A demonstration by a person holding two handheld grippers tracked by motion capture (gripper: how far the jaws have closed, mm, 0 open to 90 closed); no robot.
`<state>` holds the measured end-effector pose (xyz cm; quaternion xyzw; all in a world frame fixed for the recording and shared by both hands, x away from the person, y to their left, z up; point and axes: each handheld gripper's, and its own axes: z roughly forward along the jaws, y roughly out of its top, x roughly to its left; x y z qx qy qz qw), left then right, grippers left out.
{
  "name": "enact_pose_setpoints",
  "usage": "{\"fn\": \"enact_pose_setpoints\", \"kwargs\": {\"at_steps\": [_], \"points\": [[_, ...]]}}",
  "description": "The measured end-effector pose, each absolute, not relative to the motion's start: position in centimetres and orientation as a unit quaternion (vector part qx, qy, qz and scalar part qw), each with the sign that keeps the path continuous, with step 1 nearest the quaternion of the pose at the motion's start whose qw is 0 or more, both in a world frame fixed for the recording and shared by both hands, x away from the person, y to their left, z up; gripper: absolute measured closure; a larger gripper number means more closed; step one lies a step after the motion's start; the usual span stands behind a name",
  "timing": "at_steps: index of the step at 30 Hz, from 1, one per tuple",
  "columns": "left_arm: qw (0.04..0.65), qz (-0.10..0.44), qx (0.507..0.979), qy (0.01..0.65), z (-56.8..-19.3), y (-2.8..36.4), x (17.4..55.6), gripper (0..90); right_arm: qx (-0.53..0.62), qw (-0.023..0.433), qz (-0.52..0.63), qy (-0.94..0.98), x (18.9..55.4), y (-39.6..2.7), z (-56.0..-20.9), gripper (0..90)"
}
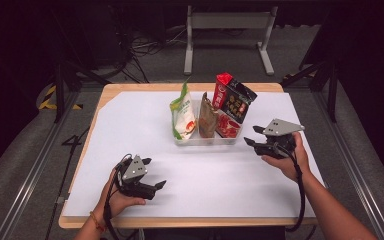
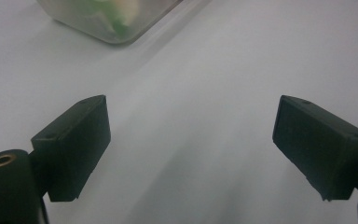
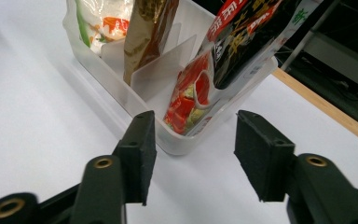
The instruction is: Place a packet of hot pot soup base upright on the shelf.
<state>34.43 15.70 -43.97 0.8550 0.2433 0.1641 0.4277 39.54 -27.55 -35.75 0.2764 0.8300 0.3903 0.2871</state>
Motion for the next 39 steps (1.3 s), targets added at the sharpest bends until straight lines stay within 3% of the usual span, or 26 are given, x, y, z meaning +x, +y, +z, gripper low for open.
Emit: {"fn": "enact_pose_setpoints", "kwargs": {"at_steps": [16, 39], "points": [[0.426, 0.161, 0.856, 0.243, -44.1, 15.5, 34.5, 12.0, 0.271, 0.293, 0.372, 0.838, 38.9, -28.3, -36.4, 24.9], [0.428, 0.164, 0.855, 0.244, -44.0, 15.7, 34.4, 11.9, 0.266, 0.302, 0.381, 0.833, 36.7, -30.1, -38.1, 11.3]]}}
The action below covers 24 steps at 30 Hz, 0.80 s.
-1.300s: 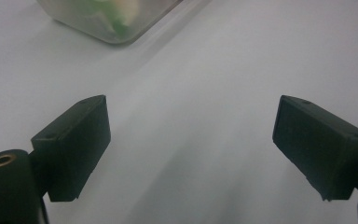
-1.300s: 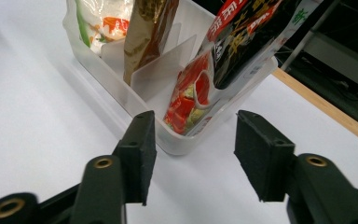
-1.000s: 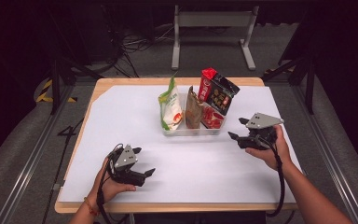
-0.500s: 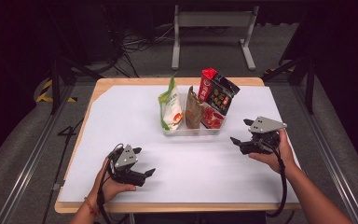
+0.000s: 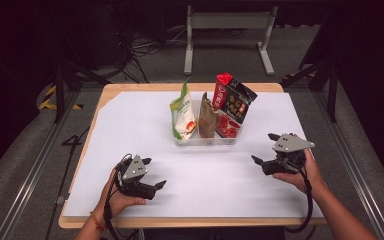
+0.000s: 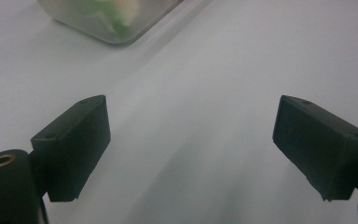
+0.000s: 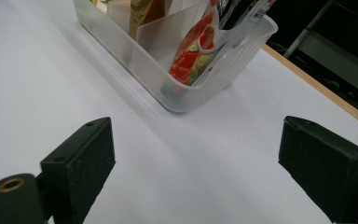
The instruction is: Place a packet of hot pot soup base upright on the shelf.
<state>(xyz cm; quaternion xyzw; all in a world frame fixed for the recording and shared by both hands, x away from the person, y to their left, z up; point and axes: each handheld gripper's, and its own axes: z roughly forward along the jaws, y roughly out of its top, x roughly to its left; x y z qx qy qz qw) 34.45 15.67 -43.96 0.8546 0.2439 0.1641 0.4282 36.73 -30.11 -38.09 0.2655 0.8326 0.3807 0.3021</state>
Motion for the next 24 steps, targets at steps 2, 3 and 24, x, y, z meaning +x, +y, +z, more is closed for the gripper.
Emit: {"fn": "enact_pose_setpoints", "kwargs": {"at_steps": [2, 3, 24], "points": [[0.428, 0.164, 0.855, 0.244, -44.0, 15.7, 34.4, 11.9, 0.266, 0.303, 0.384, 0.831, 36.6, -30.2, -38.2, 11.3], [0.428, 0.164, 0.855, 0.244, -44.0, 15.7, 34.4, 11.9, 0.265, 0.306, 0.385, 0.829, 36.5, -30.4, -38.3, 11.2], [0.432, 0.168, 0.852, 0.246, -43.8, 15.9, 34.3, 11.9, 0.269, 0.316, 0.405, 0.815, 33.1, -32.7, -40.3, 11.1]]}}
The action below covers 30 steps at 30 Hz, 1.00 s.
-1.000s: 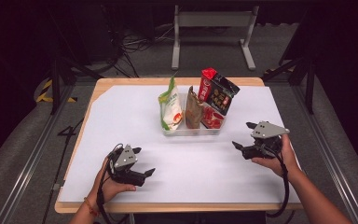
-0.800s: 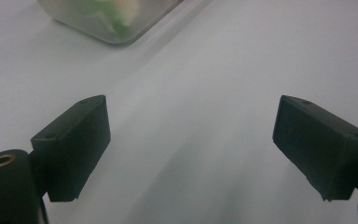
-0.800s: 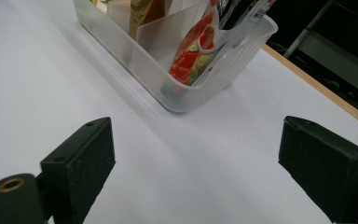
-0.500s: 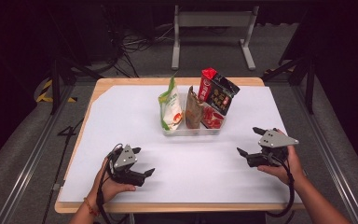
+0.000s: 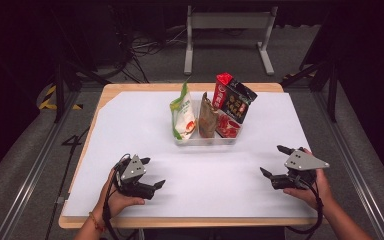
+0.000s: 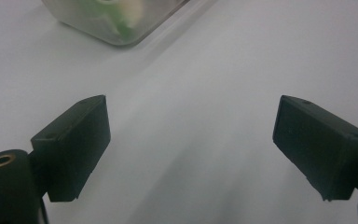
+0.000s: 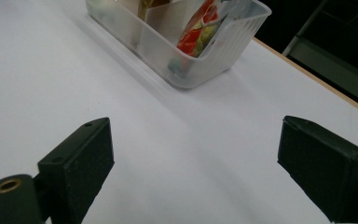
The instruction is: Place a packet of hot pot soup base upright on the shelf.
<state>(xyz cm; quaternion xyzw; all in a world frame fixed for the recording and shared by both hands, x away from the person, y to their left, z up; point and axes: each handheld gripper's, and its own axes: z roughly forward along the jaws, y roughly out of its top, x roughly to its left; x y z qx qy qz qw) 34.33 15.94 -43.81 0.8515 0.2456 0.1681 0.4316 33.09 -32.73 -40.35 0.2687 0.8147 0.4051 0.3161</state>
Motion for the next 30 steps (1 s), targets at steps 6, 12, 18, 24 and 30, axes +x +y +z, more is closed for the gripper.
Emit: {"fn": "enact_pose_setpoints", "kwargs": {"at_steps": [6, 12, 18, 24, 30], "points": [[0.432, 0.168, 0.851, 0.246, -43.8, 16.0, 34.3, 11.9, 0.278, 0.314, 0.405, 0.813, 32.5, -33.8, -41.0, 11.1], [0.433, 0.168, 0.85, 0.247, -43.8, 16.0, 34.3, 11.9, 0.283, 0.316, 0.409, 0.808, 31.8, -34.8, -41.5, 11.2], [0.435, 0.168, 0.849, 0.248, -43.8, 16.1, 34.3, 11.9, 0.295, 0.315, 0.416, 0.801, 31.3, -36.1, -42.0, 11.3], [0.435, 0.169, 0.848, 0.251, -43.8, 16.2, 34.3, 11.9, 0.311, 0.318, 0.417, 0.793, 31.0, -37.1, -42.5, 11.4], [0.438, 0.167, 0.846, 0.254, -43.8, 16.3, 34.3, 11.8, 0.316, 0.322, 0.423, 0.786, 30.5, -37.8, -42.6, 11.4]]}}
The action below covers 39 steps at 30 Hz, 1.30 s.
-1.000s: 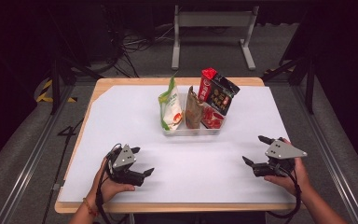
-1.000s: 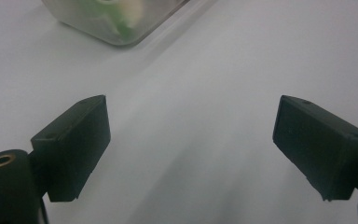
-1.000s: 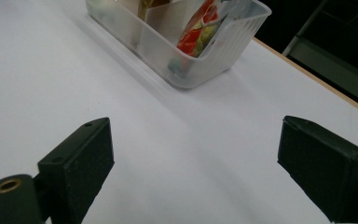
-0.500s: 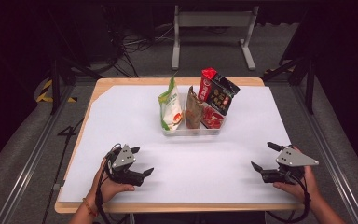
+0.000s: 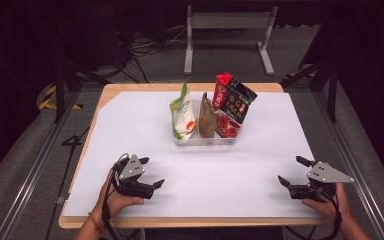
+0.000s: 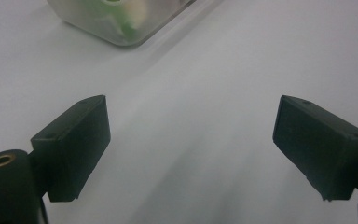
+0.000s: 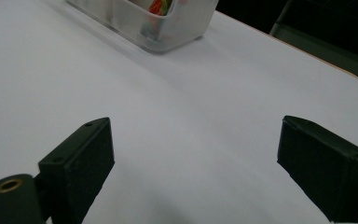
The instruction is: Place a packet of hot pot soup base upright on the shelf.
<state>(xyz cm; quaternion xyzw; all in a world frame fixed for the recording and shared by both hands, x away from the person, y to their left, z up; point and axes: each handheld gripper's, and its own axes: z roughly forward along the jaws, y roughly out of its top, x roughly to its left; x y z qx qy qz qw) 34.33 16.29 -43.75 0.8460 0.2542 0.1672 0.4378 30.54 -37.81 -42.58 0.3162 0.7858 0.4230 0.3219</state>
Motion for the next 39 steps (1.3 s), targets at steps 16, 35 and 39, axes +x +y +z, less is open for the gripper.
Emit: {"fn": "enact_pose_setpoints", "kwargs": {"at_steps": [16, 35, 39], "points": [[0.443, 0.172, 0.84, 0.261, -43.5, 16.9, 34.4, 11.8, 0.336, 0.327, 0.435, 0.769, 29.6, -39.1, -43.3, 10.9], [0.436, 0.177, 0.844, 0.258, -43.6, 16.8, 33.8, 11.7, 0.327, 0.339, 0.439, 0.765, 29.4, -38.4, -42.9, 10.2], [0.437, 0.181, 0.842, 0.259, -43.5, 16.9, 33.8, 11.7, 0.327, 0.338, 0.442, 0.764, 29.5, -38.3, -42.9, 10.1]]}}
